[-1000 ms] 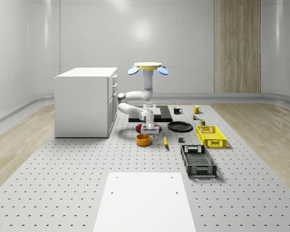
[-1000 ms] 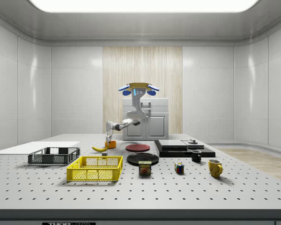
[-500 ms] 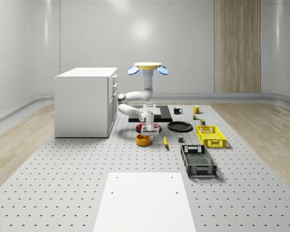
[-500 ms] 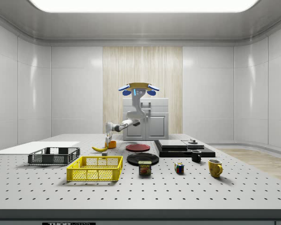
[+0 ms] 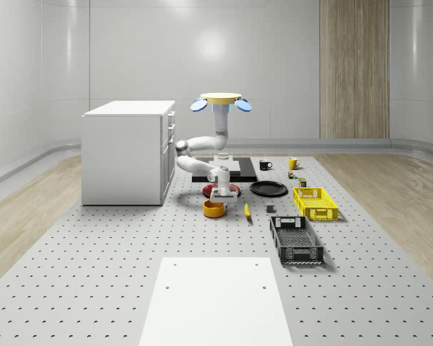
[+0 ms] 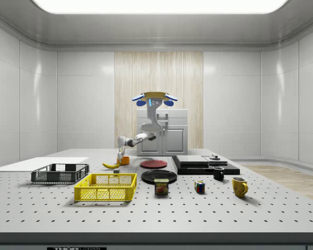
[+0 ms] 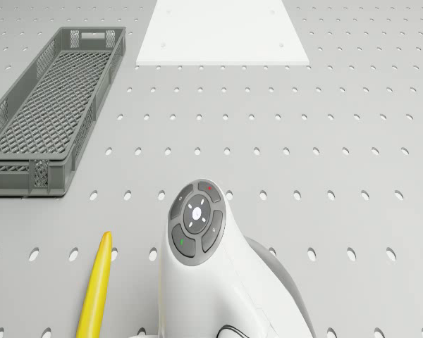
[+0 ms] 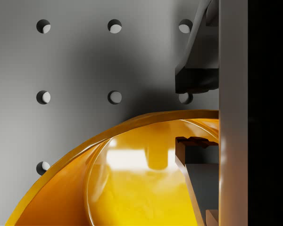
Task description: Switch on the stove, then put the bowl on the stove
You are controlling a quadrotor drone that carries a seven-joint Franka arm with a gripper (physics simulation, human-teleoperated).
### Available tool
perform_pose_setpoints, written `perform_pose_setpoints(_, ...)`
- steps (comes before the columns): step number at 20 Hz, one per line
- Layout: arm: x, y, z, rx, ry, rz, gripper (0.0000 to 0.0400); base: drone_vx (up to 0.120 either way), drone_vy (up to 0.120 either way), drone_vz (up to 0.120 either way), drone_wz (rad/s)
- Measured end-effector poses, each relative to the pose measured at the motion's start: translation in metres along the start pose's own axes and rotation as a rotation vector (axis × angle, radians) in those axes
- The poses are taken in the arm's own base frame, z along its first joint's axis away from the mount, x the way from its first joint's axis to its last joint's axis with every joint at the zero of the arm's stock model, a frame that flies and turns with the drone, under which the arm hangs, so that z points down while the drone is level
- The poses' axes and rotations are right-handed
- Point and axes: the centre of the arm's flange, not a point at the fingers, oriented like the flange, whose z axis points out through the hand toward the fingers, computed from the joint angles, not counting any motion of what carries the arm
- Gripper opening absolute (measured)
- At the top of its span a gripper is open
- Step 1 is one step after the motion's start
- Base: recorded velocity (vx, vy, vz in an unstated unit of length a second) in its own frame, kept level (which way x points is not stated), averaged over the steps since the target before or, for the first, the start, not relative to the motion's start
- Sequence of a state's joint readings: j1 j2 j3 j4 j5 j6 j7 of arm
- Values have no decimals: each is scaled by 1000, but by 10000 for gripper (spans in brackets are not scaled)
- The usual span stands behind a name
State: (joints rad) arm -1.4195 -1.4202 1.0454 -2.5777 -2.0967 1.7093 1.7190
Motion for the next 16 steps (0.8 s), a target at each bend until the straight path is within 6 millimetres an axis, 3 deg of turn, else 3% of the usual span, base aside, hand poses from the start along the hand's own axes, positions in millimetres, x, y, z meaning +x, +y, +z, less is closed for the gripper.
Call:
perform_pose_setpoints(10,0,0,-7,0,0,0,102,0,0,0,0)
perform_pose_setpoints(14,0,0,-19,0,0,0,101,0,0,120,0)
perform_pose_setpoints(16,0,0,-24,0,0,0,100,-120,120,120,0)
